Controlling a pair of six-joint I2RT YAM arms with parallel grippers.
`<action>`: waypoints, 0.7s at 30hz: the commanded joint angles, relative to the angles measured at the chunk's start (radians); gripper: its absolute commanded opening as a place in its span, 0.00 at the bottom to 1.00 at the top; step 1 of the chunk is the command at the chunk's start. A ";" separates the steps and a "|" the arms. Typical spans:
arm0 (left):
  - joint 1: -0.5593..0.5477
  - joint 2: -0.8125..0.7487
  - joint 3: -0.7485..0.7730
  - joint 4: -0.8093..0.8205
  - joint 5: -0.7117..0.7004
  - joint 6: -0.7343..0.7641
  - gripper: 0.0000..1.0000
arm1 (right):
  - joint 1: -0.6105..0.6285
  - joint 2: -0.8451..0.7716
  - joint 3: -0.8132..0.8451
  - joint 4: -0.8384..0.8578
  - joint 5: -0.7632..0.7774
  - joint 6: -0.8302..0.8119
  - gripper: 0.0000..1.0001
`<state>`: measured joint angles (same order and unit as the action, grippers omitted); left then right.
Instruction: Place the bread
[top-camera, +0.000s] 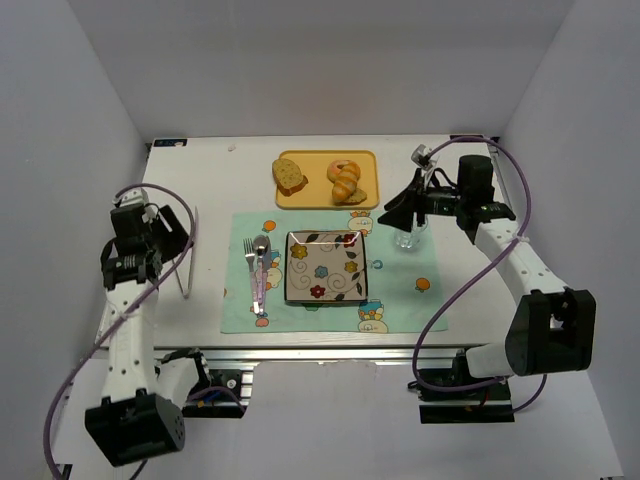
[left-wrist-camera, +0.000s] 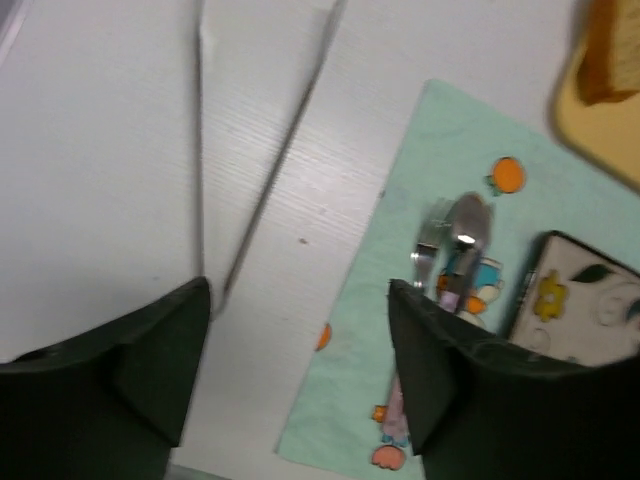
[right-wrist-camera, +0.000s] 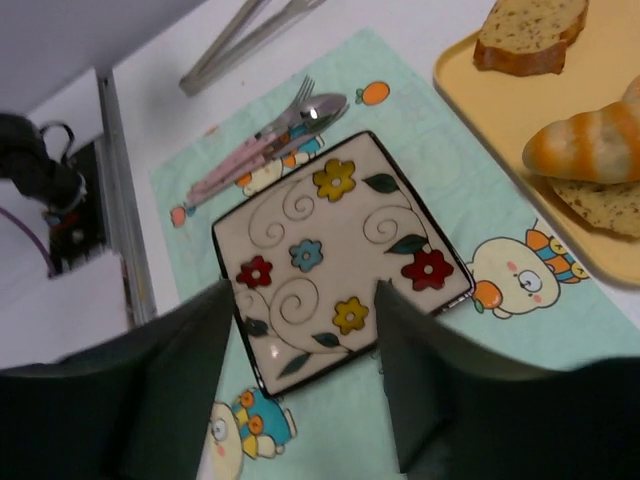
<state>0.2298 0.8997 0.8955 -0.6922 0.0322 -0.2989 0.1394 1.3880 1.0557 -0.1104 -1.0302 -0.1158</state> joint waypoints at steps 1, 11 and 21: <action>0.003 0.083 0.020 -0.041 -0.149 0.047 0.85 | -0.001 -0.043 -0.022 -0.043 -0.048 -0.051 0.68; -0.006 0.339 0.005 0.052 -0.104 0.205 0.91 | 0.000 -0.089 -0.108 0.015 -0.071 -0.016 0.89; -0.006 0.534 -0.014 0.149 -0.058 0.284 0.87 | -0.001 -0.078 -0.117 0.060 -0.102 0.028 0.89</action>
<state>0.2268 1.4258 0.8719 -0.5972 -0.0425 -0.0505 0.1394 1.3167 0.9466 -0.0937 -1.0996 -0.0994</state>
